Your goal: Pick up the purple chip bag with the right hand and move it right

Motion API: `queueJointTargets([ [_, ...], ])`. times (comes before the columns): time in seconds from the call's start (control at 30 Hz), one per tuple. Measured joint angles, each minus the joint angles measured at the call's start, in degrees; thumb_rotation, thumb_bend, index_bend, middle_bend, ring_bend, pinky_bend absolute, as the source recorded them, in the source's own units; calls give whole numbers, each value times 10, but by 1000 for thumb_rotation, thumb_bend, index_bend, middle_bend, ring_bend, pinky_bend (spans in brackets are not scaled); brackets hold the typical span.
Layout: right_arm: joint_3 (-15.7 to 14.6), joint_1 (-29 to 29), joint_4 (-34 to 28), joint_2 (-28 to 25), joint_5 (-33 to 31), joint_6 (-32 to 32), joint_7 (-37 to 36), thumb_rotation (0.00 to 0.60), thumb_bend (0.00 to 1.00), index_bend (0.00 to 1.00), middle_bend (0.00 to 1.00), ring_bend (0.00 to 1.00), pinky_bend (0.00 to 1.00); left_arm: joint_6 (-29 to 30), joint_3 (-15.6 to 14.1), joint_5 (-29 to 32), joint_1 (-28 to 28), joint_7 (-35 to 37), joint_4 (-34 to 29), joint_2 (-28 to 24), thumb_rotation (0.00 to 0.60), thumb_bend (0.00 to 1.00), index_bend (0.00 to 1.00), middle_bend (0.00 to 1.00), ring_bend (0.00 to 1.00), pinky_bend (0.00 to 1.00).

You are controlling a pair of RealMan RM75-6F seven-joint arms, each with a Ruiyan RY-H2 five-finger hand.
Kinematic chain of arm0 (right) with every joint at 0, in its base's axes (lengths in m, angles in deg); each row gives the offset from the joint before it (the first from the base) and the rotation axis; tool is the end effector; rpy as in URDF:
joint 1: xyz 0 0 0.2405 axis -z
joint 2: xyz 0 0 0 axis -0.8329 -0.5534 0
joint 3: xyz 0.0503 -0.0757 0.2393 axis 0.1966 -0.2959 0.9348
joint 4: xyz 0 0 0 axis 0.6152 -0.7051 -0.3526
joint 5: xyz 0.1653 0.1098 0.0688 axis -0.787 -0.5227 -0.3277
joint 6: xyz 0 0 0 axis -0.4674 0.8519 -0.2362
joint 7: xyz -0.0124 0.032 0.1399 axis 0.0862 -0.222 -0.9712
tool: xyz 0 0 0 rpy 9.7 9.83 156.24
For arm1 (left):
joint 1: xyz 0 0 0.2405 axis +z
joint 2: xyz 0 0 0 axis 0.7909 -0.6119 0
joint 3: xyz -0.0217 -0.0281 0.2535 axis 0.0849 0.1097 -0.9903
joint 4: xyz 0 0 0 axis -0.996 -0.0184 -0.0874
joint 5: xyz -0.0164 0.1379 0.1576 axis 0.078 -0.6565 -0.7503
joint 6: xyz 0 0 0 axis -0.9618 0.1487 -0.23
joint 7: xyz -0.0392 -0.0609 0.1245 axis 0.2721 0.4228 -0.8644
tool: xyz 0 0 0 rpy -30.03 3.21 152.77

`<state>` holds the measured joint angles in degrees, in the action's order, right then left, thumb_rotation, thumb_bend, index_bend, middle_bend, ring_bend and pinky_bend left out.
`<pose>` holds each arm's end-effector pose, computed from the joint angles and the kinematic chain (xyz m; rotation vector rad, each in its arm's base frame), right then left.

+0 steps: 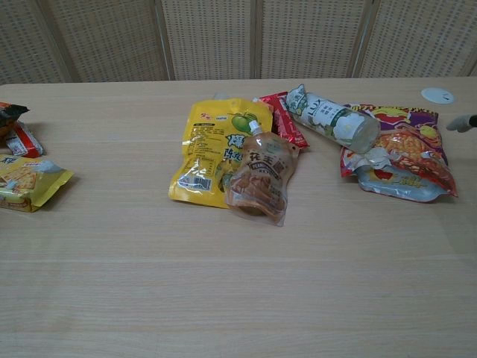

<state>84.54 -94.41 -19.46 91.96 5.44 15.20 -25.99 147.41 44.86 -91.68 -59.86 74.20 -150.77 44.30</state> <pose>-0.2718 -0.3204 0.0679 1.6528 -1.0970 0.4145 -0.2900 0.2024 0.2073 -1.3065 -1.0008 -0.9414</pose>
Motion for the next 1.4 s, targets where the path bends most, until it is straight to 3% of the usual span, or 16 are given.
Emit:
queueJointTargets([
  [0.27, 29, -34, -27, 18, 7, -6, 27, 600, 0, 0, 0, 0, 0, 0, 0, -4, -1, 6, 3, -1, 323, 0, 0, 0, 0, 0],
  [0.57, 44, -76, 42, 93, -65, 30, 50, 600, 0, 0, 0, 0, 0, 2, 0, -2, 0, 4, 2, -1, 328, 0, 0, 0, 0, 0],
  [0.77, 22, -76, 56, 103, -79, 46, 53, 600, 0, 0, 0, 0, 0, 4, -1, -4, 0, 0, -2, 0, 329, 0, 0, 0, 0, 0],
  [0.97, -3, -52, 36, 81, -68, 50, 33, 600, 0, 0, 0, 0, 0, 5, -1, -7, 1, 1, -5, 0, 325, 0, 0, 0, 0, 0],
  [1.4, -72, 63, -17, -27, 21, -8, -56, 600, 0, 0, 0, 0, 0, 9, -3, -11, 2, 2, -9, -2, 326, 0, 0, 0, 0, 0],
])
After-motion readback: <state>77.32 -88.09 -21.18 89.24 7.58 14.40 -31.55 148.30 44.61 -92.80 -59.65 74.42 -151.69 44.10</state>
